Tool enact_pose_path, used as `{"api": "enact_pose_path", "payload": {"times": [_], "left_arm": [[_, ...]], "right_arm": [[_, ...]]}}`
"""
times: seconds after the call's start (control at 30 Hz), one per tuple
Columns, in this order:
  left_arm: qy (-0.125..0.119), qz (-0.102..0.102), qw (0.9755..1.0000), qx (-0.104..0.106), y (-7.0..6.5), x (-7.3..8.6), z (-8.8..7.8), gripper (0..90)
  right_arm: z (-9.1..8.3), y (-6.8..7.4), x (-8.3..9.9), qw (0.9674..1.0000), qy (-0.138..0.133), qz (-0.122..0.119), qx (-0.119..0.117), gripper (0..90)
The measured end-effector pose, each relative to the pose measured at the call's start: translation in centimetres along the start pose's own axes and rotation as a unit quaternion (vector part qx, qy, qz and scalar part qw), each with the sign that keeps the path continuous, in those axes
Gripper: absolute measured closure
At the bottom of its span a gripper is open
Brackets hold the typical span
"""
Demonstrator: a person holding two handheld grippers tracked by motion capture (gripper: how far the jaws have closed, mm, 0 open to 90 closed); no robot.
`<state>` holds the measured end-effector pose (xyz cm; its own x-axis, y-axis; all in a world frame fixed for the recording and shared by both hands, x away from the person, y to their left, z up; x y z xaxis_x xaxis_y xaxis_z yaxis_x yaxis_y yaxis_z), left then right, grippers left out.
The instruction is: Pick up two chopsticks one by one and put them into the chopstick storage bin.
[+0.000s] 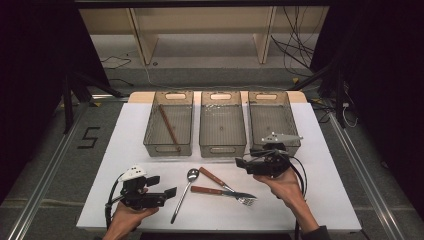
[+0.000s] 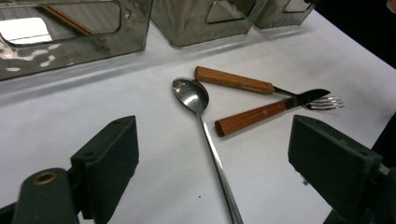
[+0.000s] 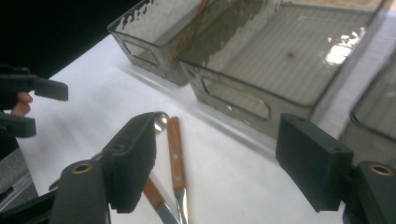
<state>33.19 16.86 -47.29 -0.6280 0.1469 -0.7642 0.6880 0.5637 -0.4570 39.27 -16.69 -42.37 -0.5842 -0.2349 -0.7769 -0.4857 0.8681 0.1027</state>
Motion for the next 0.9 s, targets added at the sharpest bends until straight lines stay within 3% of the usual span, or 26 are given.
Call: {"api": "enact_pose_path", "payload": {"times": [0.27,0.57,0.9], "left_arm": [[0.043,0.008,0.999,-0.014,-0.8,-0.4,0.8,15.7],[0.065,0.006,0.9976,-0.021,-1.0,-0.8,1.6,15.7],[0.101,0.004,0.994,-0.041,-0.7,-1.2,2.5,16.4]], "right_arm": [[-1.3,-0.8,2.5,0.9999,-0.009,0.009,0.009,28.8],[-2.4,-1.0,4.4,0.9994,-0.029,0.02,0.0,28.1],[-3.1,-1.0,5.9,0.9992,-0.036,0.017,0.001,25.8]]}}
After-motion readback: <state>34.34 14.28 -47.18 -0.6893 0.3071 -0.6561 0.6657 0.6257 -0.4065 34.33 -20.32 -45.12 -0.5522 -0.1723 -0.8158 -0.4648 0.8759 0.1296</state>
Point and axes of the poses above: each handheld gripper's, and its own axes: z roughly forward along the jaws, x roughly out of its underside, y roughly to its left, the point moved 4 cm from there along z, roughly forward along the jaws, and after that the axes turned 15 degrees about x, right-handed, at the moved point
